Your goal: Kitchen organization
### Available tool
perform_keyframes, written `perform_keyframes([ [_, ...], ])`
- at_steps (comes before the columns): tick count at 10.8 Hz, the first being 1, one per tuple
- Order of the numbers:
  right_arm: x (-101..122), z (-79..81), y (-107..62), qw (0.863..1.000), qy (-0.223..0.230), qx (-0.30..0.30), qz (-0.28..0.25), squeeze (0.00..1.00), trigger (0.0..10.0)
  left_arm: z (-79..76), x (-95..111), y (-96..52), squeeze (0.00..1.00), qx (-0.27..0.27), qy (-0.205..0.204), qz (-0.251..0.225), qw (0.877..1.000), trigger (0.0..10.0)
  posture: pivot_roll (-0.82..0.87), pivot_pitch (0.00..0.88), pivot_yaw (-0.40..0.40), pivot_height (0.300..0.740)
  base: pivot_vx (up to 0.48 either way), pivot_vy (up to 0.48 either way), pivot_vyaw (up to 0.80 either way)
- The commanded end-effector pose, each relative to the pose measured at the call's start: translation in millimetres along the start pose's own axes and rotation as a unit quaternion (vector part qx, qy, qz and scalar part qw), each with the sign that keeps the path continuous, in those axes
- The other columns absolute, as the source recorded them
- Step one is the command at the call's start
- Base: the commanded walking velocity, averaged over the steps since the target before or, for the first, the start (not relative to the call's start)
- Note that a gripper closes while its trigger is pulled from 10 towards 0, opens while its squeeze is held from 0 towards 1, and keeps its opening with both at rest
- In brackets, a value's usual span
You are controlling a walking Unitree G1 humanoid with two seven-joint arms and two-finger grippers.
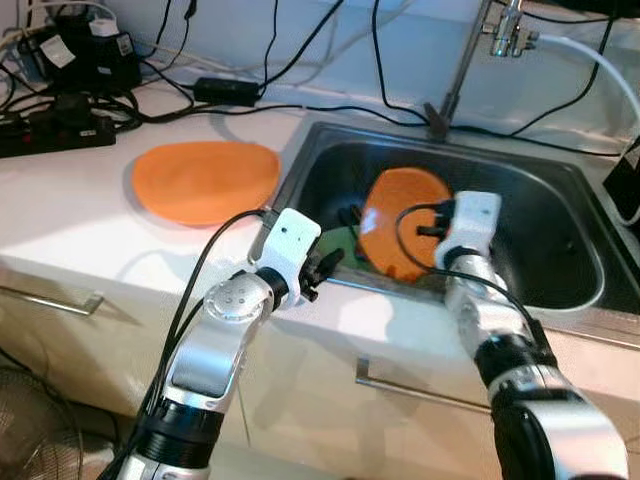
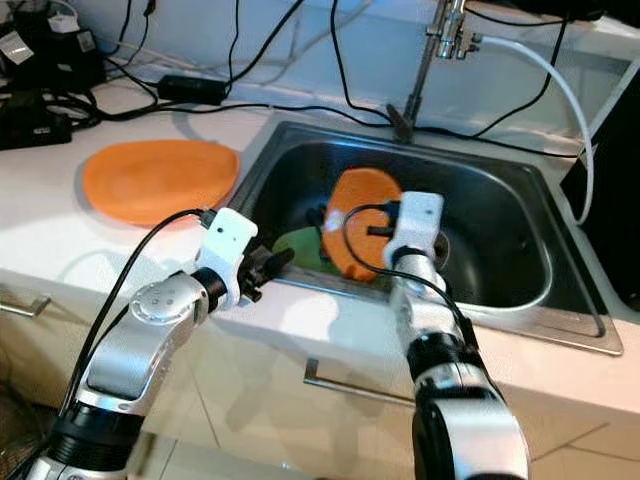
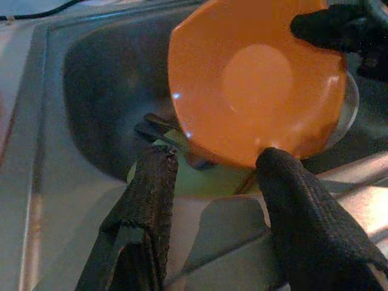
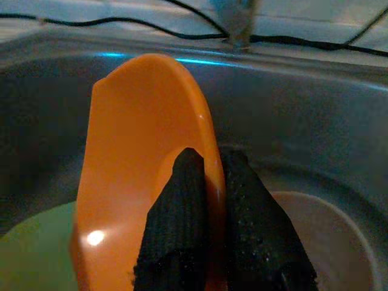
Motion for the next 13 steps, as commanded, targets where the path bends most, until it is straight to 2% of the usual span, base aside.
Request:
perform_keyframes([
  [1,5.8,4.1,2.8,1.0,0.004,0.01,-0.007,0.0,10.0,-1.1,0.6,-0.6,0.0,-0.003,-0.002,0.006,1.0,10.0,0.27,0.027,-0.081,0.74,0.0,0.0,0.0],
  [2,4.3,9.4,3.1,1.0,0.011,0.023,-0.003,0.0,10.0,-1.0,-0.5,-1.8,0.0,-0.006,-0.002,0.011,1.0,10.0,0.27,0.028,-0.082,0.74,0.0,0.0,0.0],
  [3,3.2,11.7,3.4,0.999,0.01,0.032,0.002,0.6,10.0,-1.1,-1.0,-2.2,0.0,-0.007,-0.003,0.014,1.0,10.0,0.27,0.028,-0.082,0.74,0.0,0.0,0.0],
  [4,1.6,14.1,3.8,0.999,0.011,0.037,0.009,1.0,10.0,-1.4,-1.7,-2.6,0.0,-0.009,-0.003,0.017,1.0,10.0,0.27,0.027,-0.082,0.74,0.0,0.0,0.0],
  [5,1.3,15.0,3.9,0.999,0.01,0.039,0.009,0.06,10.0,-1.6,-1.7,-2.8,0.0,-0.01,-0.003,0.019,1.0,10.0,0.27,0.027,-0.081,0.74,0.0,0.0,0.0],
  [6,1.0,15.3,3.9,0.999,0.011,0.04,0.009,0.0,10.0,-1.8,-1.8,-2.8,0.0,-0.011,-0.003,0.021,1.0,10.0,0.27,0.027,-0.082,0.74,0.0,0.0,0.0],
  [8,2.2,14.5,4.0,0.999,0.006,0.037,0.004,0.0,10.0,-1.3,-0.9,-3.0,0.0,-0.009,-0.003,0.019,1.0,10.0,0.27,0.029,-0.081,0.74,0.0,0.0,0.0],
  [9,10.0,16.3,4.4,0.999,0.005,0.041,-0.021,0.0,10.0,2.2,1.6,-2.6,0.0,0.008,0.008,0.008,1.0,10.0,0.27,0.029,-0.081,0.74,0.0,0.0,0.0],
  [10,22.5,22.4,4.2,0.996,0.026,0.062,-0.056,0.0,10.0,8.0,8.9,-1.9,0.0,0.036,0.03,-0.014,0.999,10.0,0.27,0.027,-0.081,0.74,0.0,0.0,0.0],
  [11,34.0,32.0,1.5,0.99,0.061,0.099,-0.085,0.0,10.0,16.3,15.9,-2.0,0.0,0.071,0.074,-0.03,0.994,10.0,0.26,0.028,-0.08,0.74,0.0,0.0,0.0],
  [13,46.0,48.9,-13.1,0.972,0.108,0.178,-0.112,0.0,10.0,26.7,22.8,-6.6,0.0,0.116,0.153,-0.047,0.98,10.0,0.25,0.028,-0.076,0.74,0.0,0.0,0.0],
])
Point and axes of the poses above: a point about 5 cm out from each wrist's last joint towards the gripper, its own y axis pointing out of the wrist towards the gripper, its own x axis along the axis of the wrist's last joint, z = x × y, the point moved 1 cm from there along y, pointing out of the wrist towards the gripper, and after that the axes turned 4 degrees about y, right-handed, at the moved point
